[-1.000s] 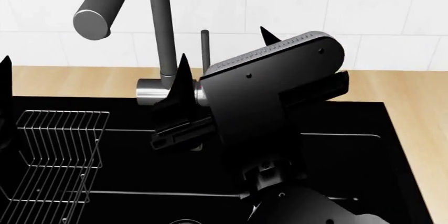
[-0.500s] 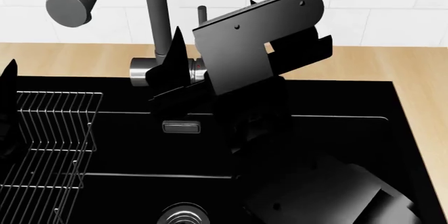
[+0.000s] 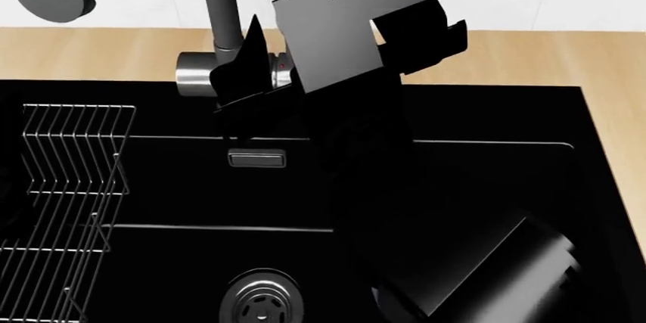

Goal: Turn on the sink faucet.

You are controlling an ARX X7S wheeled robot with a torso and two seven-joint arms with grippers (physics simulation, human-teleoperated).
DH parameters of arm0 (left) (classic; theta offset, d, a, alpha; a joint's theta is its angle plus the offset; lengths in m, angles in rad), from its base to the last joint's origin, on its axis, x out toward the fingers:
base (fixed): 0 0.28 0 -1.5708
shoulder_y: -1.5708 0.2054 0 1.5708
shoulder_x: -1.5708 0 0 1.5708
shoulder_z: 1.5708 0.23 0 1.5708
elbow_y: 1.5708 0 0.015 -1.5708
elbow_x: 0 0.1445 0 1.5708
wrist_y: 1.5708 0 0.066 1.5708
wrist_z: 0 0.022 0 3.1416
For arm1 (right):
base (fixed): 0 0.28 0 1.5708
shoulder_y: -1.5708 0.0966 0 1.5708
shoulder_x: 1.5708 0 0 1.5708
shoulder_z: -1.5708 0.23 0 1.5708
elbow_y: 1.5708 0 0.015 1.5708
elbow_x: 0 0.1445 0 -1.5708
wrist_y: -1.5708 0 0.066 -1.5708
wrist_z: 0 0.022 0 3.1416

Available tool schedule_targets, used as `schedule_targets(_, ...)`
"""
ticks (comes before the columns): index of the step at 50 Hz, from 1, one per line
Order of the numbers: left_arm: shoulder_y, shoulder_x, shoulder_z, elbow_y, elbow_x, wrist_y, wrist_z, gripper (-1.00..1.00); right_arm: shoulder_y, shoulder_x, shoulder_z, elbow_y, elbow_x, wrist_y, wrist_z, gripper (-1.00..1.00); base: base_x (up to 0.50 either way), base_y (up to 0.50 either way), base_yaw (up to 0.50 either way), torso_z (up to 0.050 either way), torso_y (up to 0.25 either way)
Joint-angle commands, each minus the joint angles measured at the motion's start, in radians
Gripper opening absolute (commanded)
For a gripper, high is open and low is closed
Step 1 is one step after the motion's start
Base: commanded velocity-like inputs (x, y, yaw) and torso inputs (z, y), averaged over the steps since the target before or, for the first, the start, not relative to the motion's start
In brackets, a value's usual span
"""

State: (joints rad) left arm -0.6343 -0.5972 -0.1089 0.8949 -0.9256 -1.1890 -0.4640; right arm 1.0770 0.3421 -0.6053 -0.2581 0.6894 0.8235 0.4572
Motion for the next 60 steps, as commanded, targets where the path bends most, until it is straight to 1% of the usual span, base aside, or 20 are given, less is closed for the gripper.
schedule_targets(1, 0.007, -0.008, -0.002, 0.0, -0.008, 0.008, -0.003, 1.0, 0.032, -0.021, -0.015, 0.07, -0.018, -0.021, -0.027, 1.0, 0.0, 0.0, 0.0, 0.027, -0.104)
schedule_targets(14, 0.016, -0.015, 0.006, -0.006, -0.006, 0.021, -0.004, 1.0, 0.076, -0.049, -0.027, 0.197, -0.048, -0.072, -0.075, 1.0, 0.0, 0.0, 0.0, 0.027, -0.101)
schedule_targets(22, 0.022, -0.019, 0.019, -0.017, 0.008, 0.041, 0.005, 1.0, 0.081, -0.055, -0.031, 0.221, -0.056, -0.087, -0.083, 1.0, 0.0, 0.0, 0.0, 0.027, -0.1)
schedule_targets(30, 0.026, -0.021, 0.006, -0.014, -0.009, 0.04, -0.002, 1.0, 0.098, -0.071, -0.04, 0.263, -0.066, -0.104, -0.096, 1.0, 0.0, 0.0, 0.0, 0.027, -0.079)
schedule_targets(40, 0.046, -0.026, 0.009, -0.014, 0.003, 0.064, 0.004, 1.0, 0.121, -0.093, -0.048, 0.357, -0.089, -0.147, -0.122, 1.0, 0.0, 0.0, 0.0, 0.0, 0.0)
schedule_targets(48, 0.027, -0.027, 0.006, -0.012, -0.024, 0.044, -0.013, 1.0, 0.13, -0.11, -0.052, 0.426, -0.103, -0.185, -0.144, 1.0, 0.0, 0.0, 0.0, 0.0, 0.0)
schedule_targets(53, 0.041, -0.028, 0.017, -0.011, -0.008, 0.062, -0.008, 1.0, 0.138, -0.126, -0.063, 0.468, -0.113, -0.204, -0.158, 1.0, 0.0, 0.0, 0.0, 0.0, 0.0)
schedule_targets(60, 0.037, -0.035, 0.011, -0.003, -0.023, 0.057, -0.015, 1.0, 0.159, -0.154, -0.082, 0.537, -0.127, -0.227, -0.183, 1.0, 0.0, 0.0, 0.0, 0.0, 0.0)
